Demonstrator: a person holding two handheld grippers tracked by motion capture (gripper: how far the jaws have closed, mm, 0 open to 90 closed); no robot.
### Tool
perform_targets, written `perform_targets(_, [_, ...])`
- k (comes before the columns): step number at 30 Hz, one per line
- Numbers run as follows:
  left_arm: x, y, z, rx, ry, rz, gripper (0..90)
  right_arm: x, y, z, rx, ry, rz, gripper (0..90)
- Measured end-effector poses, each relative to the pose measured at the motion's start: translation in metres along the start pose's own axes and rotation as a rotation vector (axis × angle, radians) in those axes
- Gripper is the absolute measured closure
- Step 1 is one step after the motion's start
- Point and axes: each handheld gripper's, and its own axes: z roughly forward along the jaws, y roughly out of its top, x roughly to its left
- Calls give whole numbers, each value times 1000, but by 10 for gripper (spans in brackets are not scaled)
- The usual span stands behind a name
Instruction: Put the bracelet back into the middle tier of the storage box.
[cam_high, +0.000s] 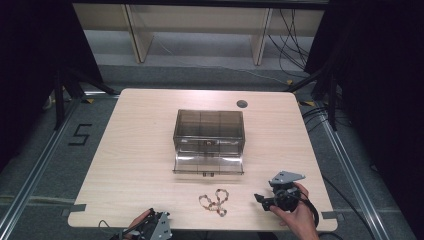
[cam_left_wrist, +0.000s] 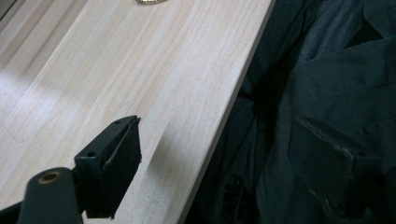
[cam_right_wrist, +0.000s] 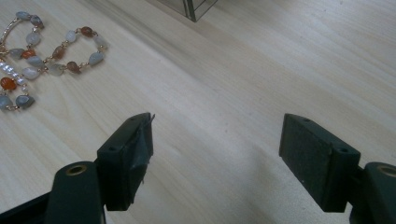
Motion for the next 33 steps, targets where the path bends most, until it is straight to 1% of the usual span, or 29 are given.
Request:
perform_targets(1, [0,0,0,3,8,2,172,0,0,0,0,0,0,271])
perform_targets(3, [-1,0,0,4,7,3,172,1,0,-1,17,3,6,271])
perform_targets(4, [0,0,0,3,7,1,172,1,0,0,13,1,0,271])
perform_targets(5, [0,0,0,1,11,-1,172,1,0,2,-4,-6,0,271])
perform_targets(6, [0,0,0,0,1,0,172,2,-1,4,-26,-5,7,271])
perform_targets(7, [0,0,0,0,-5,2,172,1,0,2,-4,-3,1,272])
perform_targets(8, [0,0,0,3,6,2,172,1,1,0,15,3,-5,272])
perform_targets(9, [0,0,0,4,7,3,173,1,2,0,14,3,-8,272])
perform_targets(10, [0,0,0,1,12,-1,172,2,2,1,-9,-5,-21,272])
perform_targets(11, [0,0,0,3,8,1,173,2,3,-1,4,-3,-30,272])
perform_targets(12, [-1,0,0,3,7,3,173,4,3,-1,17,5,-11,272])
perform_targets(13, [-1,0,0,4,6,3,172,3,3,0,0,-4,-39,270])
perform_targets(15, [0,0,0,3,12,0,173,6,4,-2,28,9,-7,259])
perform_targets(16, [0,0,0,1,11,0,172,6,3,2,-9,-3,-21,256])
perform_targets(17, [0,0,0,3,7,2,172,7,4,0,24,8,-21,253])
perform_targets(18, [-1,0,0,3,3,1,172,8,5,-1,26,13,-25,253])
perform_targets(19, [0,0,0,3,4,1,172,9,5,1,9,2,-35,253])
perform_targets(21, [0,0,0,3,8,1,172,11,7,0,8,7,-60,253])
perform_targets(22, [0,0,0,2,-1,1,172,12,8,-1,25,15,-61,251])
perform_targets(23, [0,0,0,1,-6,1,172,13,9,0,9,16,-77,249])
perform_targets(25, [0,0,1,-4,-7,-2,173,17,11,0,20,26,-70,247])
perform_targets(26, [0,0,1,0,3,-2,173,18,12,1,14,31,-87,244])
perform_targets(27, [0,0,0,2,4,1,172,20,12,2,4,39,-82,242])
perform_targets(28, [0,0,0,3,-2,2,172,22,14,0,16,39,-104,242])
perform_targets(29, [0,0,1,-2,-11,-1,172,26,14,1,11,41,-97,243])
perform_targets(30, [0,0,1,0,-7,-1,172,28,16,0,24,51,-117,245])
perform_targets(31, [0,0,0,1,-8,0,172,31,17,1,17,53,-124,248])
perform_targets(32, [0,0,0,0,-13,1,172,34,19,1,26,63,-145,253])
perform_targets(33, [-1,0,0,-3,-13,-2,172,37,19,2,26,74,-147,256])
